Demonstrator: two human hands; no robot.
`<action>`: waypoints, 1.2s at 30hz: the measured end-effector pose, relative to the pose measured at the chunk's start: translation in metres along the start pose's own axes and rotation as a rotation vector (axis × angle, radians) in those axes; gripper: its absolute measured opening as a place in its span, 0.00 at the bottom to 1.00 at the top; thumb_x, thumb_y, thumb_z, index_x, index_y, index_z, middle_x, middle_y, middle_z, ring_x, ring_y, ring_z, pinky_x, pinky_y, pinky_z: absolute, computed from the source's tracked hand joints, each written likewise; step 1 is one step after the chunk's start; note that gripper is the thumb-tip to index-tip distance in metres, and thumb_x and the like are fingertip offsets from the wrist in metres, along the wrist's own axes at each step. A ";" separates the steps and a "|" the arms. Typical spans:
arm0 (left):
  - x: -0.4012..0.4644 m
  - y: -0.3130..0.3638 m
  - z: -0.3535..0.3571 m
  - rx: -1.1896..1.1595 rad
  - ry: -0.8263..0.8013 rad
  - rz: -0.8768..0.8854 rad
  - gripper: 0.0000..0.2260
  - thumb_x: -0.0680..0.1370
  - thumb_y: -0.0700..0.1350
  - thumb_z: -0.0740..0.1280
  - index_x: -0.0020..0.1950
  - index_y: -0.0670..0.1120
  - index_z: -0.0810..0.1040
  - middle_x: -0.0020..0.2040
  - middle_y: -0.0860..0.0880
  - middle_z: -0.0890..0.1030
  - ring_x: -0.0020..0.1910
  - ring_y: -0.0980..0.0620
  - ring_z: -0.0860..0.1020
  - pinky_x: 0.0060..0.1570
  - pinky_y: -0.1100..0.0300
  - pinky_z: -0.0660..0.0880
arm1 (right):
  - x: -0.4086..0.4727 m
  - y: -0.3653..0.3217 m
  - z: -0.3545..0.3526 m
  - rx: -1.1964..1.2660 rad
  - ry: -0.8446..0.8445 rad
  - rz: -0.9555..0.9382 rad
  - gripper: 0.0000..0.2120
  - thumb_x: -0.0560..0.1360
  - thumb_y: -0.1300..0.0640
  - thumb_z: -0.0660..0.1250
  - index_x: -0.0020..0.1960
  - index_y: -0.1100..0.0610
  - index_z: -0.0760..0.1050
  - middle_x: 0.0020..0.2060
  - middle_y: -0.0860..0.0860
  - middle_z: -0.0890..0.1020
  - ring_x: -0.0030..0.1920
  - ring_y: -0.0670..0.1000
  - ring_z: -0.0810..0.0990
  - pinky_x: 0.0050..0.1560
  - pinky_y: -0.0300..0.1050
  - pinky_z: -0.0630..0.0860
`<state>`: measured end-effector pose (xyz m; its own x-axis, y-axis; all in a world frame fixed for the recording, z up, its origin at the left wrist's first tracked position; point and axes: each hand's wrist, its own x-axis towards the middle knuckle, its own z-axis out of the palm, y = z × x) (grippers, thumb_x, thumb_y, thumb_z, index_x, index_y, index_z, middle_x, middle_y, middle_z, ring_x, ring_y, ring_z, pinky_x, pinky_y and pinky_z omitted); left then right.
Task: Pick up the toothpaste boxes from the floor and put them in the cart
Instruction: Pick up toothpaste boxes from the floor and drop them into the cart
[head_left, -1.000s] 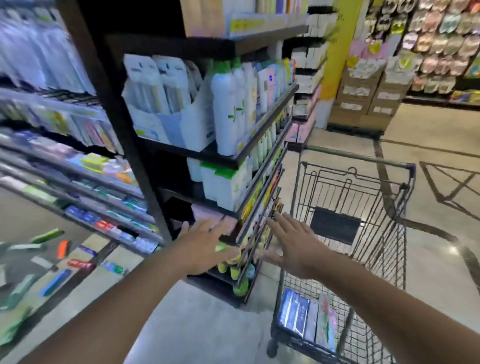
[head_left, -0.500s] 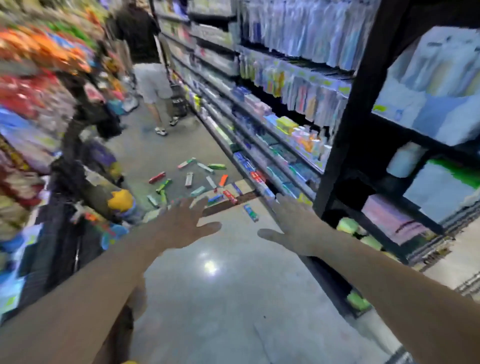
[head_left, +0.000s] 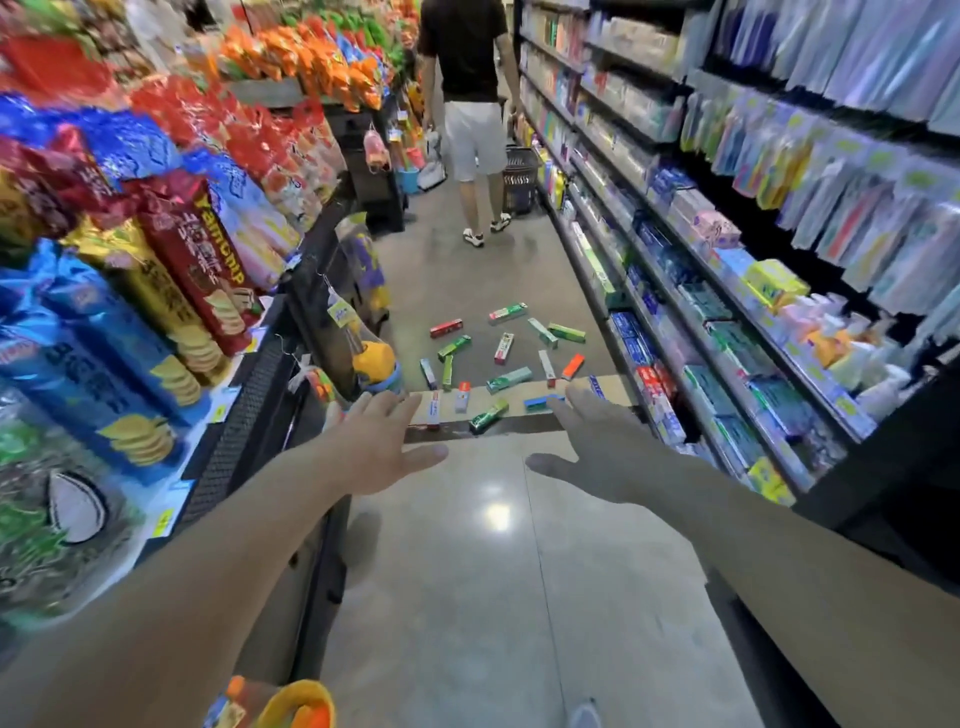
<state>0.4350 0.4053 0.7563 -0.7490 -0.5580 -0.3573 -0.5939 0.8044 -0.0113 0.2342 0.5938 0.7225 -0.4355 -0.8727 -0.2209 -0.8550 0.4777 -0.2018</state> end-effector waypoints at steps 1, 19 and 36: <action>0.012 0.004 -0.005 -0.006 0.000 -0.009 0.40 0.76 0.72 0.50 0.81 0.53 0.44 0.81 0.48 0.49 0.79 0.45 0.47 0.74 0.37 0.45 | 0.008 0.012 -0.005 0.000 0.008 -0.004 0.44 0.74 0.28 0.55 0.80 0.52 0.49 0.80 0.55 0.50 0.79 0.57 0.49 0.76 0.58 0.53; 0.220 0.026 -0.059 -0.077 0.000 -0.041 0.52 0.59 0.79 0.38 0.80 0.57 0.47 0.79 0.47 0.55 0.78 0.44 0.52 0.74 0.35 0.49 | 0.197 0.126 -0.066 -0.047 -0.098 -0.058 0.46 0.73 0.25 0.53 0.81 0.51 0.43 0.80 0.53 0.46 0.79 0.54 0.44 0.77 0.58 0.48; 0.497 -0.135 -0.121 -0.038 -0.061 -0.020 0.46 0.69 0.78 0.45 0.81 0.54 0.44 0.80 0.45 0.51 0.79 0.42 0.49 0.74 0.39 0.50 | 0.509 0.082 -0.101 -0.094 -0.126 -0.039 0.44 0.74 0.27 0.51 0.80 0.51 0.43 0.80 0.53 0.45 0.79 0.54 0.44 0.77 0.56 0.48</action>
<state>0.1073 -0.0056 0.6927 -0.7181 -0.5598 -0.4135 -0.6205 0.7840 0.0161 -0.0865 0.1785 0.6896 -0.3680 -0.8678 -0.3338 -0.8956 0.4274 -0.1237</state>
